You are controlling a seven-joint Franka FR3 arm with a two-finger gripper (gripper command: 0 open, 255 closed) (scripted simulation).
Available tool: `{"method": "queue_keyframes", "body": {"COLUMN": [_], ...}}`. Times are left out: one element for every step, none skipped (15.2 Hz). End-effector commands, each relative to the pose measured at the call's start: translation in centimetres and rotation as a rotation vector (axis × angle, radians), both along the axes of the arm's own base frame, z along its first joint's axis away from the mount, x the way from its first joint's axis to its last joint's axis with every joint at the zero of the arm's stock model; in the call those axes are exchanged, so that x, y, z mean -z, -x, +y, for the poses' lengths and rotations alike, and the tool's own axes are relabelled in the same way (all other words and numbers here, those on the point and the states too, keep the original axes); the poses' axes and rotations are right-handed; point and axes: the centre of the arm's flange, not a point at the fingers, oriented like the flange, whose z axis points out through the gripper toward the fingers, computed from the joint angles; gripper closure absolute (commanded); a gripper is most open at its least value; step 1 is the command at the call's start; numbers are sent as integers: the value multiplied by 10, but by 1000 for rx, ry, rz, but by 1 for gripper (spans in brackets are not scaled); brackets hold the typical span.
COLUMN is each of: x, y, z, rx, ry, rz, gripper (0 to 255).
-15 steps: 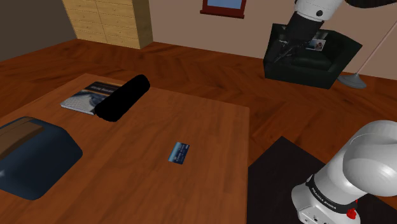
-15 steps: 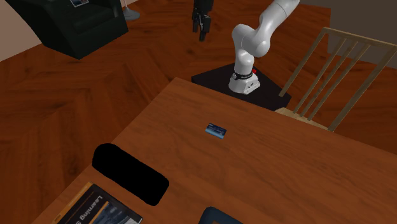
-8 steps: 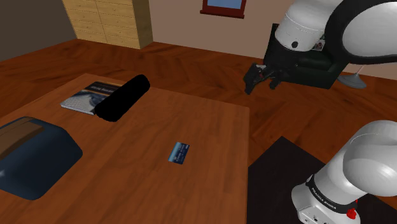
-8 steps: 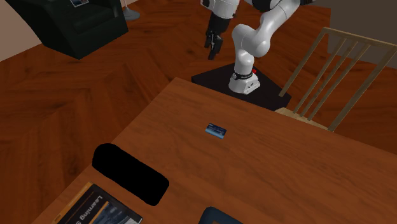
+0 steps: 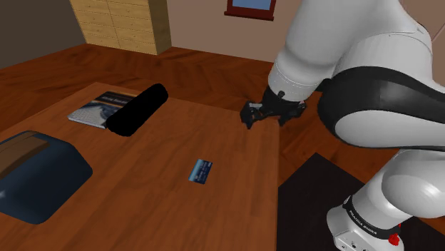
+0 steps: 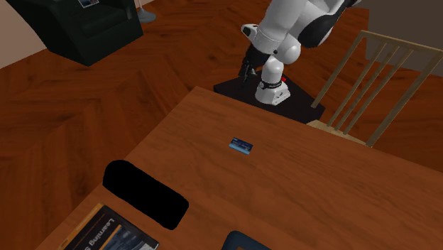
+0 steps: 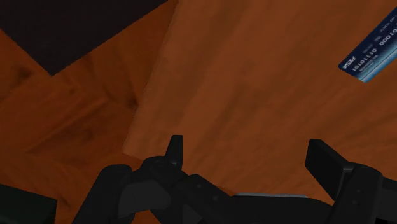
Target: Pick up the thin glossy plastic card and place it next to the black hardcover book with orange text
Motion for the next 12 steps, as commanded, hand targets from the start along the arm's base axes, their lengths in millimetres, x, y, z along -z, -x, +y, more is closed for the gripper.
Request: {"method": "queue_keyframes", "body": {"x": [18,26,34,42,50,58,66,75,83,91,99,108], "y": [-2,-5,-9,-12,-17,-21,-26,-31,-37,-43,-50,-56], "z": [27,40,53,65,78,90,102,114,125,137,148,159], "rx": [55,80,105,130,155,181,206,231,256,281,307,332], "ry": [13,20,28,35,42,50,57,65,72,80,87,95], "rz": [-24,-35,-46,-56,-67,-78,-89,-100,-111,-122,-132,-143], "gripper": [0,0,0,0,0,0,0,0,0,0,0,0]}}
